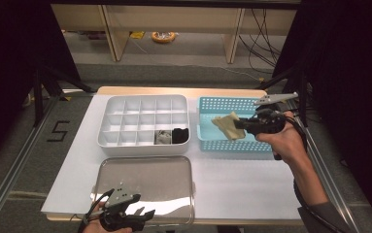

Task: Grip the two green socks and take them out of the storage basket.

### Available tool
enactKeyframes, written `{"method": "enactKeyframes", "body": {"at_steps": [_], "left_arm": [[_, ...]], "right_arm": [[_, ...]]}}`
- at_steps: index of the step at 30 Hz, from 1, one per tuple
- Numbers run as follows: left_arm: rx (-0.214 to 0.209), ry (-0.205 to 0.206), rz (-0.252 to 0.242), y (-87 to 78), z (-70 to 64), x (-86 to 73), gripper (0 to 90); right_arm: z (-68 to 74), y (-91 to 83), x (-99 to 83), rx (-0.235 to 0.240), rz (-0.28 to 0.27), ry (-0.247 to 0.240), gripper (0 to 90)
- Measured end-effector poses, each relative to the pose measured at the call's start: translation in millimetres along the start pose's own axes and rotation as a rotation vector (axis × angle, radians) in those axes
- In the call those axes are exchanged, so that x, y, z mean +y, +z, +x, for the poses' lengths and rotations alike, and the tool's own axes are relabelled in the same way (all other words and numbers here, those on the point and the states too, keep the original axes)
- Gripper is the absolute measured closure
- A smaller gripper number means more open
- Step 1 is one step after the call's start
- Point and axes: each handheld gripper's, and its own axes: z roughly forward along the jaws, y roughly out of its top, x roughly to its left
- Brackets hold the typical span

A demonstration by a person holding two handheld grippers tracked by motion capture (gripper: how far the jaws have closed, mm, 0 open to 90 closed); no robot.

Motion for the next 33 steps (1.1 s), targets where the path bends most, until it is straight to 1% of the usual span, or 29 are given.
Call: {"method": "enactKeyframes", "body": {"at_steps": [1,4,5,6,7,8,9,10,11,12,13,14,15,16,19,20,21,22,23,24,25,26,27,28,29,30,31,32,33], "left_arm": [[0.002,-0.005,-0.007,0.4,-0.4,0.0,27.2],[0.002,-0.005,-0.005,0.6,-0.3,0.1,27.2],[0.002,-0.002,-0.005,0.6,-0.2,0.0,27.2],[0.004,-0.003,-0.004,0.7,-0.1,0.0,27.2],[0.005,-0.006,-0.005,1.1,-0.3,0.0,27.1],[0.015,-0.008,0.005,0.8,-0.1,-0.2,27.1],[0.006,-0.016,-0.004,1.3,-1.0,-0.3,27.2],[0.003,-0.003,0.001,0.6,-0.6,-0.2,27.2],[0.007,-0.007,-0.009,1.4,-1.3,-0.1,27.2],[0.013,-0.001,0.0,1.4,-0.9,-0.2,27.2],[0.003,-0.006,-0.003,2.2,-1.0,-0.3,27.1],[0.006,-0.006,-0.005,3.0,-1.0,-0.6,27.2],[0.005,-0.006,-0.001,3.1,-0.9,-0.7,27.2],[0.007,-0.005,-0.001,3.2,-1.0,-0.7,27.1],[0.004,-0.01,0.003,3.2,-1.3,-0.7,27.2],[0.007,-0.006,0.003,3.1,-1.3,-0.6,27.2],[0.009,-0.005,-0.003,3.7,-1.5,-0.7,27.1],[0.006,-0.005,0.003,3.8,-1.3,-0.4,27.1],[0.005,-0.005,0.015,3.4,-1.6,-0.1,27.2],[0.004,-0.006,0.01,4.0,-1.8,-0.4,27.2],[0.003,-0.004,0.01,4.2,-1.9,-0.5,27.2],[0.004,-0.005,0.015,4.1,-2.2,-0.3,27.2],[0.002,-0.006,0.011,4.3,-2.4,-0.4,27.2],[0.002,-0.005,0.007,4.5,-2.6,-0.4,27.2],[0.003,-0.004,0.006,4.6,-2.4,-0.4,27.2],[0.005,-0.005,0.009,4.7,-2.4,-0.5,27.2],[0.006,-0.007,0.009,4.8,-2.6,-0.6,27.2],[0.004,-0.008,0.008,5.0,-2.6,-0.8,27.2],[0.004,-0.012,0.008,4.8,-3.1,-0.8,27.2]], "right_arm": [[1.6,-0.4,-5.4,0.005,-0.012,0.004,84.1],[4.0,-3.4,-20.8,0.031,-0.012,-0.008,84.0],[5.3,-4.8,-26.2,0.039,-0.005,0.006,84.0],[5.9,-5.2,-31.9,0.032,-0.008,0.007,84.0],[6.0,-6.0,-38.5,0.039,-0.005,0.012,84.0],[5.7,-7.0,-43.7,0.049,-0.005,0.021,84.0],[5.0,-8.5,-50.4,0.043,-0.006,0.019,83.9],[4.7,-11.0,-54.0,0.035,0.011,0.021,83.9],[3.6,-11.8,-57.9,0.039,0.009,0.024,83.9],[2.4,-13.0,-63.4,0.041,0.003,0.042,83.9],[0.3,-16.1,-69.3,0.031,0.018,0.045,83.9],[-0.7,-18.1,-73.0,0.026,0.023,0.05,83.9],[-2.7,-20.2,-77.5,0.02,0.016,0.047,83.8],[-3.5,-22.2,-82.1,0.019,0.016,0.057,83.9],[-7.5,-28.7,-93.3,-0.014,0.019,0.066,83.9],[-8.4,-30.1,-96.9,-0.012,0.022,0.073,83.8],[-9.1,-31.5,-101.4,-0.027,0.025,0.074,83.8],[-10.5,-32.5,-103.5,-0.026,0.034,0.063,83.8],[-10.1,-33.6,-106.3,-0.032,0.04,0.079,83.8],[-12.1,-33.6,-109.9,-0.051,0.032,0.055,83.8],[-12.5,-33.7,-112.0,-0.047,0.041,0.056,83.8],[-12.7,-33.9,-114.6,-0.063,0.05,0.056,83.8],[-13.7,-32.4,-118.2,-0.069,0.051,0.041,83.8],[-12.2,-32.4,-119.3,-0.068,0.067,0.059,83.8],[-12.0,-30.1,-121.5,-0.073,0.072,0.044,83.7],[-10.2,-27.8,-123.7,-0.083,0.09,0.044,83.7],[-7.1,-25.3,-124.6,-0.083,0.113,0.057,83.6],[-6.3,-19.8,-126.8,-0.088,0.114,0.02,83.5],[-1.1,-13.7,-129.1,-0.09,0.12,0.019,83.4]]}}
